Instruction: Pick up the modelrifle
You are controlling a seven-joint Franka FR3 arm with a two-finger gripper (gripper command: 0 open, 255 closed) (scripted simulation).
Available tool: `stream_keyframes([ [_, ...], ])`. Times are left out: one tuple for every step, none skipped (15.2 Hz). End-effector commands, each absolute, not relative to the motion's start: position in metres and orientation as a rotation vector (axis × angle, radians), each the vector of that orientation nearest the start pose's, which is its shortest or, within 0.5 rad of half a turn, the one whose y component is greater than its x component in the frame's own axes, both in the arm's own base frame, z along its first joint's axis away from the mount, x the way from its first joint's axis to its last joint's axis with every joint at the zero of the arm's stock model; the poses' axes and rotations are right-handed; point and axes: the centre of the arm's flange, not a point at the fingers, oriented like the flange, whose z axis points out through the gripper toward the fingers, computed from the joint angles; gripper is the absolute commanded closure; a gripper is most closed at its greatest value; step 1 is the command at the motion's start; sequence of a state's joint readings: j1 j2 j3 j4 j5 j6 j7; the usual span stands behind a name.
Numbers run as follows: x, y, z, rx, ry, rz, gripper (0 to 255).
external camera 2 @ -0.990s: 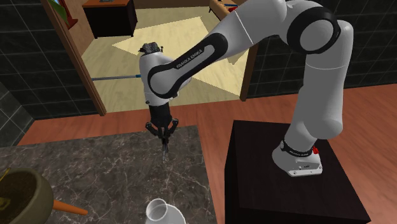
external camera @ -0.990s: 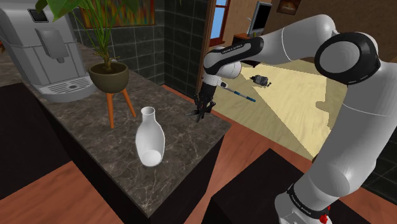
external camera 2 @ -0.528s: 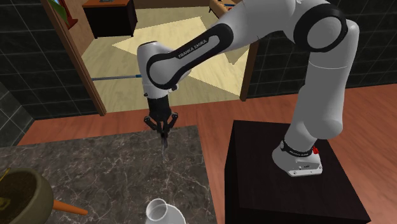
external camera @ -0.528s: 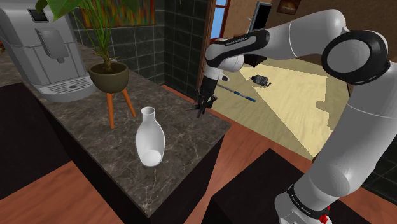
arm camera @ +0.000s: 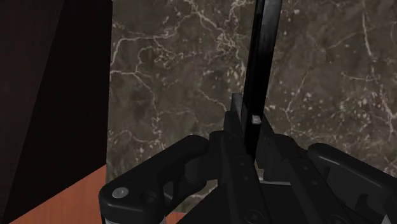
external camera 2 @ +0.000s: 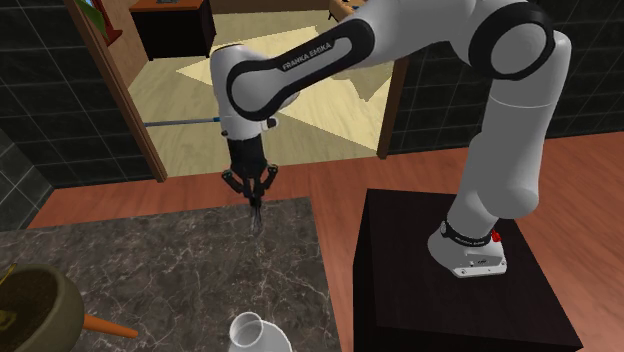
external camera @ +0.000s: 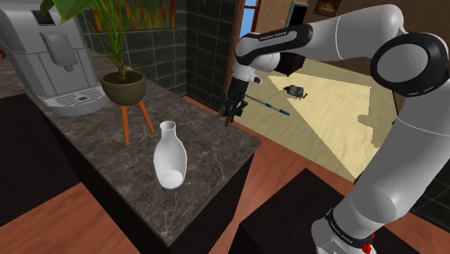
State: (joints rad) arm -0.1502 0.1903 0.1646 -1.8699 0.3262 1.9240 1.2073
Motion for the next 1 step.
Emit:
stream_keyframes([
  [0.5915,0.0274,0.4105,-2.297,1.798,0.44,255],
])
